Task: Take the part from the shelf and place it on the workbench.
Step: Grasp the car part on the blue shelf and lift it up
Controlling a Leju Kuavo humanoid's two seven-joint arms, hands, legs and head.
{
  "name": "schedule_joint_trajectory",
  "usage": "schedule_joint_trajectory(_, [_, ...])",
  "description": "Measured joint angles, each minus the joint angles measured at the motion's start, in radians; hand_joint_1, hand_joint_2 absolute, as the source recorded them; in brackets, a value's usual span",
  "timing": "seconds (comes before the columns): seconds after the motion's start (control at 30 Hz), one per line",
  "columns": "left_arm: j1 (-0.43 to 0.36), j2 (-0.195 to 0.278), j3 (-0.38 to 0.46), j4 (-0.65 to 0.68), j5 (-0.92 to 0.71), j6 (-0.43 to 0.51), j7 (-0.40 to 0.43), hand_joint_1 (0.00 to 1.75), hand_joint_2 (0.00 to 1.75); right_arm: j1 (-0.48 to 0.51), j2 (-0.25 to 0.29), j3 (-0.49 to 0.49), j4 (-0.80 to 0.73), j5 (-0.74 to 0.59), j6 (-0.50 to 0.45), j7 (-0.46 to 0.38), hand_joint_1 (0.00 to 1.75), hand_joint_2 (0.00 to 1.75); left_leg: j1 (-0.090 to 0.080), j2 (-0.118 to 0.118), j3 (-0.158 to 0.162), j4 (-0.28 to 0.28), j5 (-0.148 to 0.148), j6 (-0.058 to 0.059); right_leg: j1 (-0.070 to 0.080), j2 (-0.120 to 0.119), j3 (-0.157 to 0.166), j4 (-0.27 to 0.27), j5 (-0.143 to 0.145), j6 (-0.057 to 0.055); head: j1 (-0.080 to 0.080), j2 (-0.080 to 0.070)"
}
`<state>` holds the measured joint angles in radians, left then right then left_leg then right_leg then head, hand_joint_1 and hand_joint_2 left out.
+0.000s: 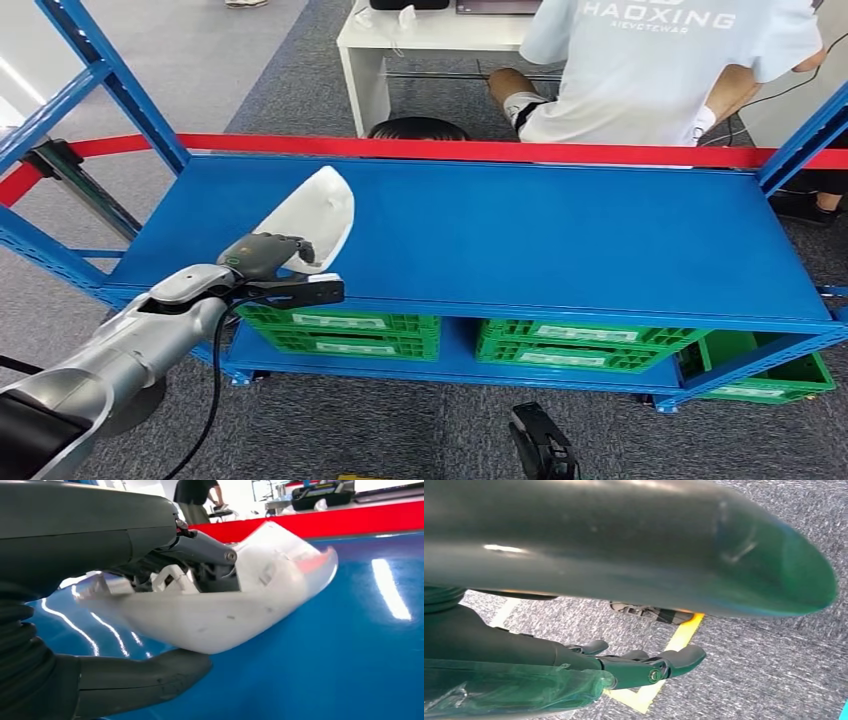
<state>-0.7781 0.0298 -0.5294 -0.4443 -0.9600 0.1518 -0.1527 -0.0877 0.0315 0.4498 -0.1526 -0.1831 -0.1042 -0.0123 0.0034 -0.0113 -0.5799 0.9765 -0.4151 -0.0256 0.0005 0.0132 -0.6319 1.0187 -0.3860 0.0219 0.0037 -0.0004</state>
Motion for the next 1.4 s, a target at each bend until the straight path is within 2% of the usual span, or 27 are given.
schedule_joint_trajectory(0.53, [-0.001,0.000,-0.001,0.001,0.013,-0.009,-0.004,1.75,1.75,-0.008,-0.008,-0.009,0.000,-0.018,-0.008,-0.015,0.00,0.00,-0.001,0.000,0.000,0.000,0.001,0.002,-0.001,0.000,0.000,0.000,0.001,0.000,0.000,0.000])
schedule_joint_trajectory(1.4, [0.000,0.016,-0.034,0.001,-0.023,0.054,0.011,1.75,1.75,-0.006,-0.010,-0.022,0.000,-0.014,-0.008,-0.020,0.00,0.00,-0.001,0.000,0.000,0.000,0.001,0.002,-0.001,0.000,0.000,0.000,0.001,0.000,0.000,0.000])
